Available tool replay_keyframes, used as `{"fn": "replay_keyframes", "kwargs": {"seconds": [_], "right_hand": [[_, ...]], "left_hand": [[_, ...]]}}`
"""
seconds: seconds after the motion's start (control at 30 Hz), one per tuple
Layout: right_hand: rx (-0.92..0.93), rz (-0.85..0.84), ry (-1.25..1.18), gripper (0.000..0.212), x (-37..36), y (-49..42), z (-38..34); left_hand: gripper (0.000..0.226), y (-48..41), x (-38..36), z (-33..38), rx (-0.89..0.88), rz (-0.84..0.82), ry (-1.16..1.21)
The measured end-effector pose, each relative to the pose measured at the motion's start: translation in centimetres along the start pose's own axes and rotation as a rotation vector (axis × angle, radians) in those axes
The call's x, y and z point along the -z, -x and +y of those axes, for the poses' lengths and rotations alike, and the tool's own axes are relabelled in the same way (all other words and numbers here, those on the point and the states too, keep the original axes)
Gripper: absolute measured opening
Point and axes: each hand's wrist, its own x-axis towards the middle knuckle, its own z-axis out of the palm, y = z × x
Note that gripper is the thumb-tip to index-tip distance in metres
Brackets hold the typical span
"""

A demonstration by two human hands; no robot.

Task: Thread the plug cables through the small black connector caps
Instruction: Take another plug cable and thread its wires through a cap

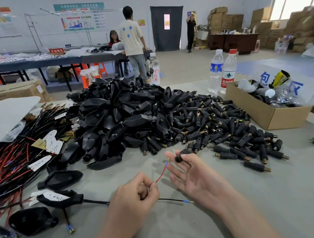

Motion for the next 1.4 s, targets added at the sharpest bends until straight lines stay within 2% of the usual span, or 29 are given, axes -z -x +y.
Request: {"fn": "replay_keyframes", "kwargs": {"seconds": [0.3,0.6,0.73,0.83,1.0,1.13,1.3,1.4], "right_hand": [[0.044,-0.02,0.091,0.04,-0.1,0.2,0.3],[0.062,-0.058,0.243,0.026,-0.2,0.3,0.5],[0.038,-0.062,0.287,0.026,-0.6,0.6,0.5],[-0.004,-0.094,0.301,0.033,-0.8,0.9,0.6],[-0.036,-0.148,0.397,0.034,-1.2,1.2,1.6],[0.015,-0.102,0.448,0.032,-1.3,0.9,2.5],[-0.014,-0.035,0.389,0.05,-2.2,0.6,2.6],[-0.025,0.007,0.349,0.052,-2.3,0.5,2.5]], "left_hand": [[0.018,0.3,0.0,-0.1,-0.016,-0.071,-0.027],[0.02,0.4,0.0,-0.5,-0.037,-0.091,-0.047],[0.025,0.2,0.1,-0.6,-0.039,-0.043,-0.002],[0.03,0.1,0.2,-0.5,-0.017,0.021,0.103],[0.034,0.1,0.2,-0.2,0.013,0.033,0.227],[0.021,0.2,0.2,-0.5,0.035,0.038,0.273],[0.027,0.3,0.2,-0.3,-0.021,-0.005,0.31],[0.029,0.3,0.1,-0.5,-0.054,-0.006,0.206]]}}
